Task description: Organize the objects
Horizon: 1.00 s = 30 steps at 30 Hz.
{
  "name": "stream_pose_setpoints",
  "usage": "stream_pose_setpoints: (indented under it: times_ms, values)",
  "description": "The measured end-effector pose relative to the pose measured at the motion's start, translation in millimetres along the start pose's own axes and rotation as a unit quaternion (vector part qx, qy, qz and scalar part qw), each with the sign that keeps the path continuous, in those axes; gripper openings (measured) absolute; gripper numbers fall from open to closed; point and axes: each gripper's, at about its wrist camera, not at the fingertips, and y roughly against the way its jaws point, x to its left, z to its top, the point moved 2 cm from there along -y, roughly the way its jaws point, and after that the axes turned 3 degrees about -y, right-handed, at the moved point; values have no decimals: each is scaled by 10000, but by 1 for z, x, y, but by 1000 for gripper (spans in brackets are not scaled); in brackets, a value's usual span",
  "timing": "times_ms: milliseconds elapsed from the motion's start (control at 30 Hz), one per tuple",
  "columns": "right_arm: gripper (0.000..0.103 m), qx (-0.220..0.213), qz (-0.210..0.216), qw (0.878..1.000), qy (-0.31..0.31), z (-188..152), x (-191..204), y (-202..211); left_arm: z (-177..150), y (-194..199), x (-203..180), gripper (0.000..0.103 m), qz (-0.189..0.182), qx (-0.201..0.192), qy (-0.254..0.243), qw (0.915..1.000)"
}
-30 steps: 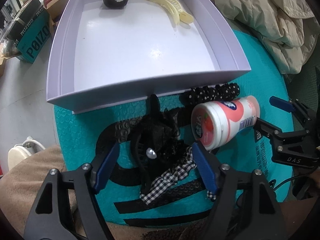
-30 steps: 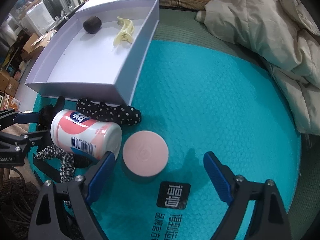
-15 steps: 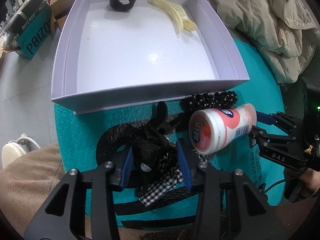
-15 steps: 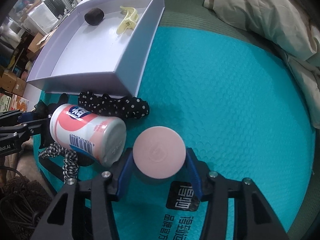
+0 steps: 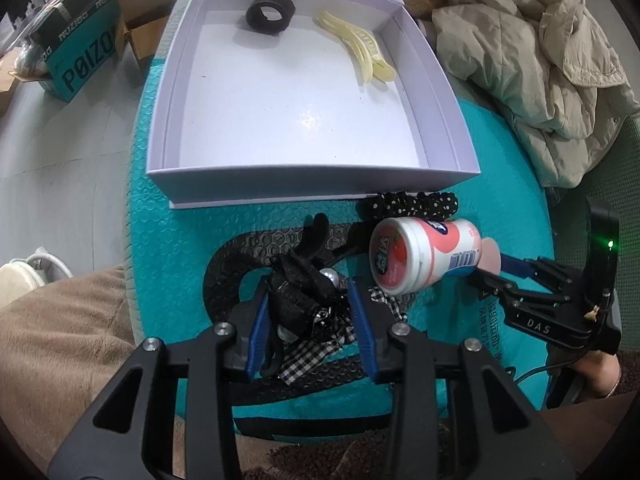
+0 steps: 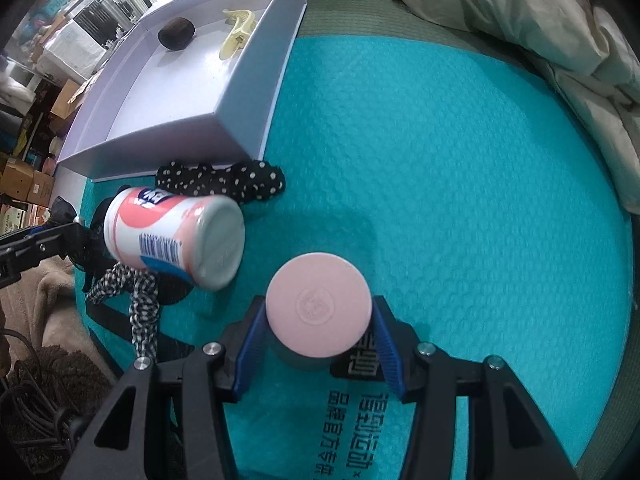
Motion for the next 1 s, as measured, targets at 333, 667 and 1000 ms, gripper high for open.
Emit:
stream_pose_setpoints:
  times_ms: [333,667,1000]
  values:
    - [52,-24,116,9999,42,-7,8,10,-8,12,-10,35,-58,21,-83,9999]
    - [53,-2,219,9995,236,-4,17,25,-7,22,-17,35,4,55,-214,9998]
    - [53,-76,278,9974,664,0,40,46,-2,34,-24,35,13,32,-397,9992]
